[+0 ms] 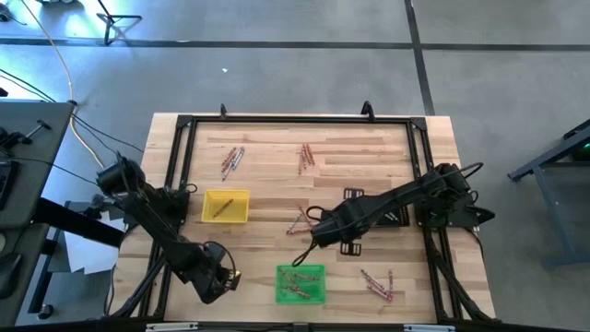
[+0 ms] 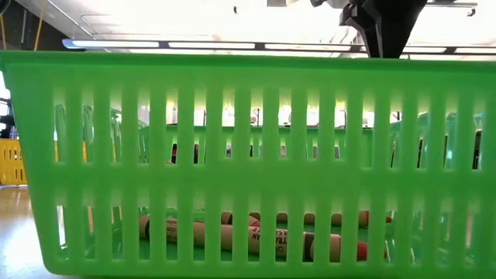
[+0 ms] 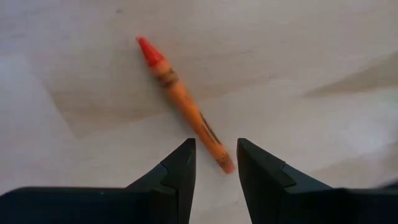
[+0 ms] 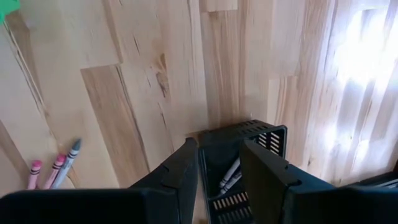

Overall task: Sort crayons
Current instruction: Put the orange crayon into the yellow bin

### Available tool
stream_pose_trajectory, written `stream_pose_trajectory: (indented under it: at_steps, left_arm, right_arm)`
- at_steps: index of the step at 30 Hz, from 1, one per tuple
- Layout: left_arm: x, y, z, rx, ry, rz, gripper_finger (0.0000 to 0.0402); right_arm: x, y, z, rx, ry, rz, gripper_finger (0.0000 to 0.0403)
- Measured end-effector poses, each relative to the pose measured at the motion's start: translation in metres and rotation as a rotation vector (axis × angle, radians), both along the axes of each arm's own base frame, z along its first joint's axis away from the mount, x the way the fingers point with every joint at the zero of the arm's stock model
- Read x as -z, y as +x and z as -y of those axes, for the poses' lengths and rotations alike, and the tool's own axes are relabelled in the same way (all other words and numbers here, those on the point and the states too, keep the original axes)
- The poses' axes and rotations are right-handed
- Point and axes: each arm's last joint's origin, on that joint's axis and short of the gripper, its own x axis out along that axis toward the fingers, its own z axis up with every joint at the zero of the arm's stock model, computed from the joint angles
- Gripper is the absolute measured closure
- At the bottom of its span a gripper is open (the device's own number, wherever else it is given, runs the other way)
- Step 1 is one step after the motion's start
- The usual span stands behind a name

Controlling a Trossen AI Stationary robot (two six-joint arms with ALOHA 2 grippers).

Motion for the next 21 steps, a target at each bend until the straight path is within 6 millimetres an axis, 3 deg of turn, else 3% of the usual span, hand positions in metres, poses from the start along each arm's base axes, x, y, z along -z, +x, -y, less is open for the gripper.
stream_pose_trajectory:
  at_steps: [11,18,21]
  left_arm:
    - [0.026,0.002,0.002,-0.044,0.090,-0.086,0.0310]
    - [0.018,0.002,-0.005,-0.042,0.096,-0.079,0.0389]
    - [0.016,0.004,-0.008,-0.047,0.091,-0.076,0.0394]
  right_arm:
    - [0.000,0.005,0.015,-0.034,0.005,-0.017,0.0290]
    - [-0.003,0.007,0.028,-0.089,0.015,-0.031,0.0290]
    - [-0.010,0.004,0.035,-0.116,0.023,-0.018,0.0290]
